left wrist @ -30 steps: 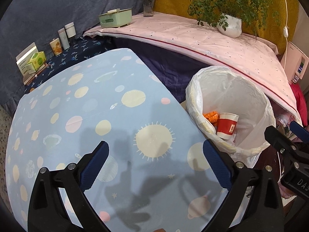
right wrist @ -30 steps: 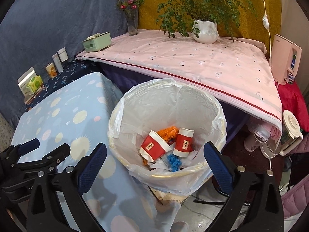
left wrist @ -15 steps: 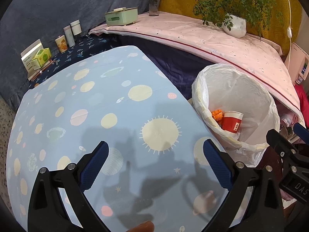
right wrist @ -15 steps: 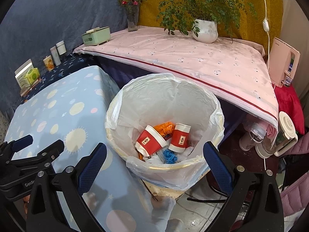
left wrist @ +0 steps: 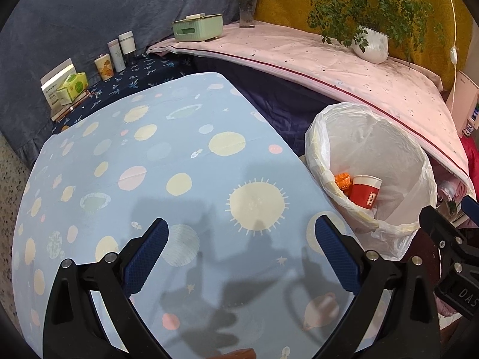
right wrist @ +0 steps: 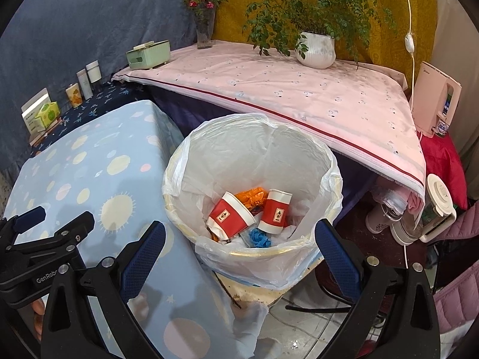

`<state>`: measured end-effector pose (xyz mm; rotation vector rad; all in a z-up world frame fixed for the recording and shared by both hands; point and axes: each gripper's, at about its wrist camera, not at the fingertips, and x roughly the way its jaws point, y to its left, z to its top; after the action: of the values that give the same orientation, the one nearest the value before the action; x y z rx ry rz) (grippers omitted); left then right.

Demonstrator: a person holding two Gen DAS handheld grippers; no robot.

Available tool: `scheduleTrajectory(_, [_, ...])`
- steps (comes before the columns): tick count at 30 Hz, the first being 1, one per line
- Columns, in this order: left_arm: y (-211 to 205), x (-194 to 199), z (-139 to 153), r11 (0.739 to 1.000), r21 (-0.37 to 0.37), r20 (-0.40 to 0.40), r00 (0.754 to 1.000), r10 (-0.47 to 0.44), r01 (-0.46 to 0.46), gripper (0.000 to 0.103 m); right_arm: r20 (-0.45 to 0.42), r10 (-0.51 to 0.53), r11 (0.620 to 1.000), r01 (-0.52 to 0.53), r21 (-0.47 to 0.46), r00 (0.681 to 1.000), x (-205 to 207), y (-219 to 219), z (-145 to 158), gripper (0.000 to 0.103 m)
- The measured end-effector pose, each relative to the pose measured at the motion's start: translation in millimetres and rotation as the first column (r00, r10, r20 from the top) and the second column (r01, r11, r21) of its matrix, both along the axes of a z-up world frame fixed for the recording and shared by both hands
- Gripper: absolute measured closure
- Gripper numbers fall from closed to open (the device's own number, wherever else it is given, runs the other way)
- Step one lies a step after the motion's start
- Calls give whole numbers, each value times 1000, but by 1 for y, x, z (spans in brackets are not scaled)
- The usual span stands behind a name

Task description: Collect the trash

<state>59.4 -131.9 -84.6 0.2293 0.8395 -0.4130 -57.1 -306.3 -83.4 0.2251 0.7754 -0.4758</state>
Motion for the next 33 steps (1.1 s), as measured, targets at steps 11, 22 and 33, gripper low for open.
scheduleTrajectory(11, [-2, -3, 3, 1000, -5, 7, 1000, 1, -1, 9, -10, -4, 1000, 4, -20, 1000, -5, 3, 1, 7])
scheduleTrajectory(22, [-8, -9, 6, 1000, -4, 18, 1000, -18, 18, 9, -14, -17, 1000, 17, -17, 1000, -10, 2, -2, 7])
scheduleTrajectory(33, [-17, -15, 5, 999, 8, 25, 999, -40, 39, 9, -18, -29, 1000, 28, -9, 999, -14, -1, -5, 7])
